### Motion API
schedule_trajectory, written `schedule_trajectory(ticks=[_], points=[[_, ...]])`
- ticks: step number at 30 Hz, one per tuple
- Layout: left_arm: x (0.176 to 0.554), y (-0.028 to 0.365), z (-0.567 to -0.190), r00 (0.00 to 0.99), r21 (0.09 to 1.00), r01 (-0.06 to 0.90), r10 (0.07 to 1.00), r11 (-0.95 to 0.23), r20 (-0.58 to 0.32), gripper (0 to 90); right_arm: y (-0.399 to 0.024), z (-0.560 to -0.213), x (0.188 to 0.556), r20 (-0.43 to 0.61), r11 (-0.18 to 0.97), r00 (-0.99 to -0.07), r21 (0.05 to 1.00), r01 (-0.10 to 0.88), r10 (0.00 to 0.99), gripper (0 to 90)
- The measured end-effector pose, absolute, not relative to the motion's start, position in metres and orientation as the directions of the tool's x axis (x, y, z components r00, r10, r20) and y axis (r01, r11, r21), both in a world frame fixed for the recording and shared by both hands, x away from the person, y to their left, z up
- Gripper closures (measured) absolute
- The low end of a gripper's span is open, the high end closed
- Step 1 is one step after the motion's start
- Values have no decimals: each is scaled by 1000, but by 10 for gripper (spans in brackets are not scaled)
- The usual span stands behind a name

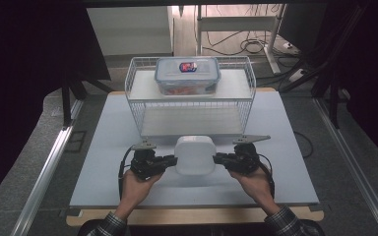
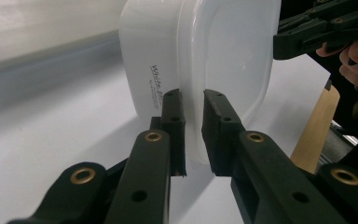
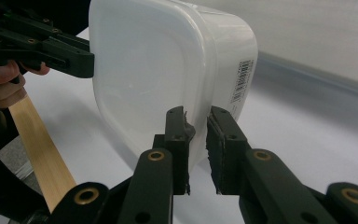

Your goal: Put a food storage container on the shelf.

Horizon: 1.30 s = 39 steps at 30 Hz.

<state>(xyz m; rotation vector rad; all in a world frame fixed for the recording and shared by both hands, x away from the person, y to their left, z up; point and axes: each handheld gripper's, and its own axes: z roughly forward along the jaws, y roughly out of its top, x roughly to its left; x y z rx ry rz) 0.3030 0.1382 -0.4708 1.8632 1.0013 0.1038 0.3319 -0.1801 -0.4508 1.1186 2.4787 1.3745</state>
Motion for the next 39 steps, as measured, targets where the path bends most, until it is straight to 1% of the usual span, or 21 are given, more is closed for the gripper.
schedule_trajectory(ticks=[6, 12, 25, 36, 39], points=[[307, 138, -456, 663, 802, 567, 681, -186, -311, 797, -181, -440, 336, 254, 305, -731, 786, 538, 633, 786], [313, 138, -434, 671, 820, 540, 686, -191, -282, 797, -181, -423, 342, 246, 288, -739, 808, 514, 627, 786], [326, 145, -380, 680, 860, 474, 699, -189, -221, 796, -175, -367, 356, 172, 276, -765, 866, 418, 620, 786], [335, 152, -341, 675, 884, 433, 714, -175, -189, 795, -166, -325, 370, 148, 253, -776, 894, 370, 613, 786], [338, 155, -325, 675, 894, 415, 716, -169, -178, 795, -164, -312, 372, 134, 252, -778, 900, 354, 613, 786]])
